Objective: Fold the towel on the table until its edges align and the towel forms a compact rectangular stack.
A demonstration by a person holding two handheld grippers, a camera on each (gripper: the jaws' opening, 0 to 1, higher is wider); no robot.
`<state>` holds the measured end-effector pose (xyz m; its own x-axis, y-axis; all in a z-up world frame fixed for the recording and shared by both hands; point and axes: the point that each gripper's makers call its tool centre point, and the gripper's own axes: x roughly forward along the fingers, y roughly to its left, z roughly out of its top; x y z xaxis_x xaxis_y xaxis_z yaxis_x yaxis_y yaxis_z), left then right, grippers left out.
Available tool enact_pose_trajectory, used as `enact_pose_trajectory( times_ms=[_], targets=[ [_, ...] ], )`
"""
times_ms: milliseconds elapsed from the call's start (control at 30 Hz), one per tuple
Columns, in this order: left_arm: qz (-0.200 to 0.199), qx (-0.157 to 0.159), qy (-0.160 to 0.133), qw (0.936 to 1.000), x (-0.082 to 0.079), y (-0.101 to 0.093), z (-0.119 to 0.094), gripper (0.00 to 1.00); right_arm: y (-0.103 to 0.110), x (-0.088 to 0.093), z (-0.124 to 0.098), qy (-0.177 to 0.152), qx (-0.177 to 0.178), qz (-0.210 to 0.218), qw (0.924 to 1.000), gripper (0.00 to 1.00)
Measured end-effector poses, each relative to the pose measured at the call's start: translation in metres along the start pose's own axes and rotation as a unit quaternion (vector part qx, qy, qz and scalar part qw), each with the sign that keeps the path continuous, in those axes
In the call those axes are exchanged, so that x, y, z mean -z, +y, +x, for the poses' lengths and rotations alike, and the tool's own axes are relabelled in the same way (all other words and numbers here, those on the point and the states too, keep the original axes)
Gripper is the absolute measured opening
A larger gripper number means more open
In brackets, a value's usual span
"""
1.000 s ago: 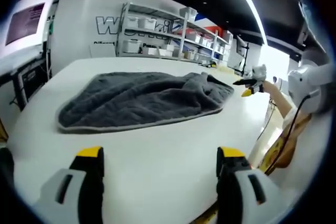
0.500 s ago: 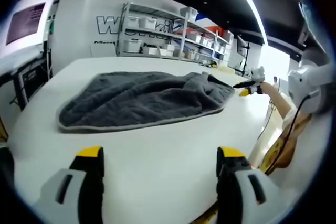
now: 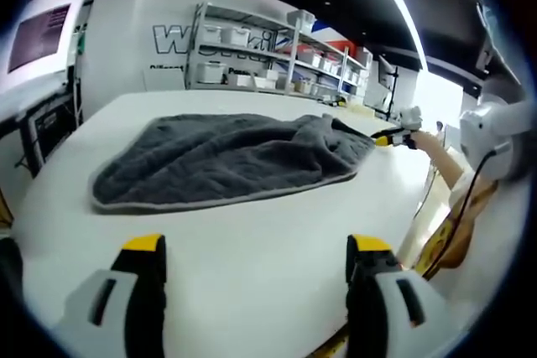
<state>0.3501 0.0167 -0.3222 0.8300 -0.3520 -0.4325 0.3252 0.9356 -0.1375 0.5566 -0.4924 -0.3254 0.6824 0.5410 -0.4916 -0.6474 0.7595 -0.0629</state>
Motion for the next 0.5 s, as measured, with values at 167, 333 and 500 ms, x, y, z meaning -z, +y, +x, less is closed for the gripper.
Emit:
enact_pose_trajectory(
  times_ms=[167,333,500],
  targets=[
    [-0.001,-0.002,0.001,1.0,0.0005,0.0006,-0.0007,0.93,-0.0048,-0.0002,0.0023,0.0,0.012,-0.002,0.9999,0.31],
    [-0.001,-0.002,0.001,1.0,0.0006,0.0011,-0.0013,0.93,-0.0056,-0.0008,0.0042,-0.004,0.013,0.002,0.9999,0.25],
    [-0.002,-0.003,0.0,1.0,0.0003,0.0028,-0.0014,0.93,-0.007,0.0019,0.0057,0.002,0.018,-0.002,0.9998,0.2]
  ],
)
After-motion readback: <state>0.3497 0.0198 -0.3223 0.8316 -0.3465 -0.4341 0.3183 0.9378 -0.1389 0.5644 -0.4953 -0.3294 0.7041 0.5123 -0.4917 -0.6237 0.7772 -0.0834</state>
